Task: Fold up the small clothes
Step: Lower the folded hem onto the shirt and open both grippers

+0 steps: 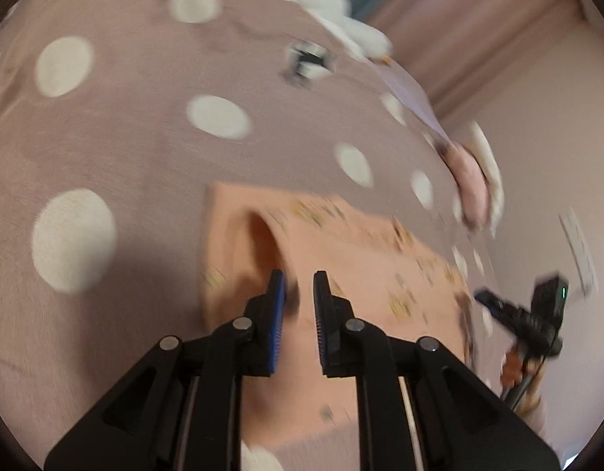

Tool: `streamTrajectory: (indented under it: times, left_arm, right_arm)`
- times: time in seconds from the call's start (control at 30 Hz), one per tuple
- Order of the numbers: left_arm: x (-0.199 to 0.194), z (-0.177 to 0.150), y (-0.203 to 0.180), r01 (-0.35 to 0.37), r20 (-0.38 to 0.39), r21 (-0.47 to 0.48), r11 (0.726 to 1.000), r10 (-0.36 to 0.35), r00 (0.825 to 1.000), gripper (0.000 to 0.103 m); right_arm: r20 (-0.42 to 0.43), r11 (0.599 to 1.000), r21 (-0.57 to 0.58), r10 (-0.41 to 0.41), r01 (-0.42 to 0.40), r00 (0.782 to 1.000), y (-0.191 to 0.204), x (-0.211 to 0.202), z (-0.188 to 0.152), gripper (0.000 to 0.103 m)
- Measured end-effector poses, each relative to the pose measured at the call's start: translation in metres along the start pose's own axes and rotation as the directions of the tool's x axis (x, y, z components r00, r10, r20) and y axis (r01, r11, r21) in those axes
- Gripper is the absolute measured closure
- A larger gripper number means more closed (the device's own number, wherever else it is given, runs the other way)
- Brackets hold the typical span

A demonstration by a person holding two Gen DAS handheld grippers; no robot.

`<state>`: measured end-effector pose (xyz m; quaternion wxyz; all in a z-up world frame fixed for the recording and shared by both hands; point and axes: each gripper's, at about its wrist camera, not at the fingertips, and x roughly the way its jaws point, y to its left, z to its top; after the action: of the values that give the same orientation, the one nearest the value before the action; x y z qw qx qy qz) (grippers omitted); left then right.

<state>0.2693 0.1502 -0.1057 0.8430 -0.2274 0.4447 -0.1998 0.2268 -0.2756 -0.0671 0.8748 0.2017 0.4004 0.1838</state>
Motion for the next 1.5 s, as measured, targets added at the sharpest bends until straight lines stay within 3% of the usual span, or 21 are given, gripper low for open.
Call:
streamTrajectory:
  times: [0.07,0.2,0.33,0.5,0.63,0.77,0.87,1.0,1.27,1.33,1.4,1.5]
  left_arm:
    - [0.010,-0.015,-0.013,0.016,-0.058,0.049,0.999,-0.013,0.998,0.089]
    - [0.036,-0.038,-0.027,-0.001,-0.138,0.093,0.996,0.014,0.990,0.091]
    - [0.061,-0.035,-0.027,-0.036,-0.149,0.101,0.994,0.051,0.987,0.090]
    - [0.080,-0.004,-0.026,-0.058,-0.089,0.072,0.996,0.064,0.994,0.090]
    - [0.088,0.039,-0.025,-0.033,-0.005,-0.016,0.999,0.033,0.999,0.090]
    - [0.072,0.078,-0.030,-0.028,0.084,-0.064,0.998,0.033,0.996,0.090]
    - [0.055,0.086,-0.040,-0.015,0.112,-0.026,1.000,0.018,0.994,0.087]
    - [0.045,0.062,-0.040,-0.015,0.058,0.044,0.999,0.013,0.998,0.083]
    - [0.044,-0.024,-0.028,-0.035,-0.076,0.148,0.988,0.046,0.996,0.083]
    - [0.043,-0.041,-0.020,-0.025,-0.104,0.134,0.991,0.040,0.994,0.084]
    - [0.032,-0.060,-0.012,-0.013,-0.079,0.120,0.993,0.023,0.997,0.084]
    - [0.021,-0.074,-0.001,0.020,-0.092,0.047,0.999,-0.016,0.996,0.084]
  right_arm:
    - [-0.061,0.995,-0.098,0.008,-0.014,0.998,0.019,0.007,-0.015,0.088]
    - [-0.145,0.974,-0.218,-0.087,0.054,0.986,0.038,0.039,-0.034,0.088]
    - [-0.136,0.955,-0.270,-0.166,0.124,0.977,0.042,0.063,-0.031,0.088]
    - [-0.073,0.943,-0.290,-0.193,0.164,0.978,0.045,0.075,-0.013,0.088]
    - [-0.018,0.945,-0.259,-0.212,0.200,0.977,0.047,0.088,0.018,0.088]
    - [0.054,0.957,-0.171,-0.230,0.236,0.972,0.043,0.085,0.054,0.088]
    - [0.086,0.965,-0.140,-0.209,0.220,0.974,0.043,0.071,0.061,0.088]
    - [0.040,0.962,-0.177,-0.205,0.209,0.978,0.040,0.060,0.040,0.088]
    - [-0.036,0.902,-0.321,-0.315,0.288,0.948,0.038,0.040,-0.030,0.088]
    - [-0.062,0.889,-0.342,-0.345,0.305,0.936,0.035,0.033,-0.047,0.088]
    - [-0.063,0.879,-0.359,-0.358,0.314,0.931,0.034,0.024,-0.058,0.088]
    - [-0.077,0.878,-0.351,-0.373,0.325,0.925,0.032,0.015,-0.073,0.088]
